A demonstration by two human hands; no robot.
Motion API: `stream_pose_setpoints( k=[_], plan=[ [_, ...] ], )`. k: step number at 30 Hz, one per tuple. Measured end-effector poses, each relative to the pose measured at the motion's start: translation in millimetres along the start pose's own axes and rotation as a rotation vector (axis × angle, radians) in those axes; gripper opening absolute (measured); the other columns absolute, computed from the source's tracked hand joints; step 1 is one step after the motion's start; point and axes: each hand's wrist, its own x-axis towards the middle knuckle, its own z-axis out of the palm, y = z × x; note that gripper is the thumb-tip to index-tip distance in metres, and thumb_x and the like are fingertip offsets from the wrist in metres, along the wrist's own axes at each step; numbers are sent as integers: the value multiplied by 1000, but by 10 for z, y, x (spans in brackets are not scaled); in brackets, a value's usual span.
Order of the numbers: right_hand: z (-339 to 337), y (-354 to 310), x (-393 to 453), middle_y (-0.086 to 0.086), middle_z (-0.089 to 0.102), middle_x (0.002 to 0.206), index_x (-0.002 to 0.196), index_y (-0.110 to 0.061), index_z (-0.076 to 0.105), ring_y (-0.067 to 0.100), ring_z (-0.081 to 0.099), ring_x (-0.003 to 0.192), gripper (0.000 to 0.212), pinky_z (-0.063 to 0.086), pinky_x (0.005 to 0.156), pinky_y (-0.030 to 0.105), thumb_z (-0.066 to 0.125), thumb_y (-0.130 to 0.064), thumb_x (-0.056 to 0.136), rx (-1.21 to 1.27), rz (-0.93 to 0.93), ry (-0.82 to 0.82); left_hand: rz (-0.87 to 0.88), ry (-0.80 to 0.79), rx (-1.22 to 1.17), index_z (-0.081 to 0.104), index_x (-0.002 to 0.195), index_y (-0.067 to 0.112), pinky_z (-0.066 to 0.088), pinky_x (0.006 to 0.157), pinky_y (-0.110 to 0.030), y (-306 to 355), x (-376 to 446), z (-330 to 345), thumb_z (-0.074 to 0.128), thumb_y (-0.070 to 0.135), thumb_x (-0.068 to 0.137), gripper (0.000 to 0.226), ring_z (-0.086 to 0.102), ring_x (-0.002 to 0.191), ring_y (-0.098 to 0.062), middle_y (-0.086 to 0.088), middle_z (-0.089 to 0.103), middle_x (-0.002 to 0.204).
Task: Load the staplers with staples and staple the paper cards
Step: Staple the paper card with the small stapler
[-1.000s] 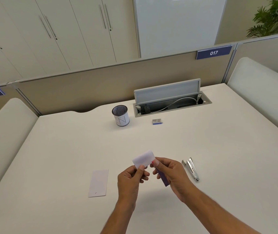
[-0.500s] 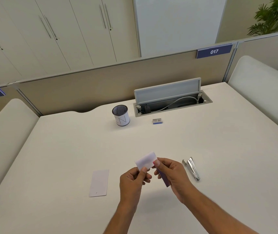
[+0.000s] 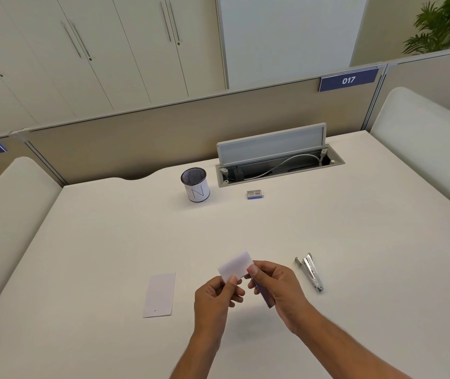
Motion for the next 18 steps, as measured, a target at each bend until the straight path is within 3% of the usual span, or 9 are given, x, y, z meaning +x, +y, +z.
stream_pose_setpoints(
  k=[5, 11, 18],
  plan=[
    [-4, -14, 34, 7, 74, 81, 97, -13, 81, 14, 62, 68, 34, 51, 67, 27, 74, -44, 83, -15, -24, 17, 44, 1, 29, 78, 86, 11, 55, 67, -30, 36, 17, 6, 66, 15, 97, 16, 69, 64, -16, -9, 75, 71],
    [3, -67, 61, 7, 77, 85, 99, -15, 81, 12, 64, 68, 37, 52, 68, 25, 74, -47, 82, -65, -29, 16, 64, 13, 38, 78, 85, 10, 55, 66, -28, 52, 42, 12, 66, 15, 96, 17, 69, 63, -16, -9, 75, 70],
    [0, -79, 31, 11, 76, 99, 104, -12, 80, 19, 63, 80, 37, 51, 73, 32, 70, -45, 89, 0, -10, -54, 90, 28, 28, 78, 83, 9, 54, 65, -28, 88, 58, 0, 66, 14, 97, 18, 68, 62, -16, -9, 75, 69]
  ],
)
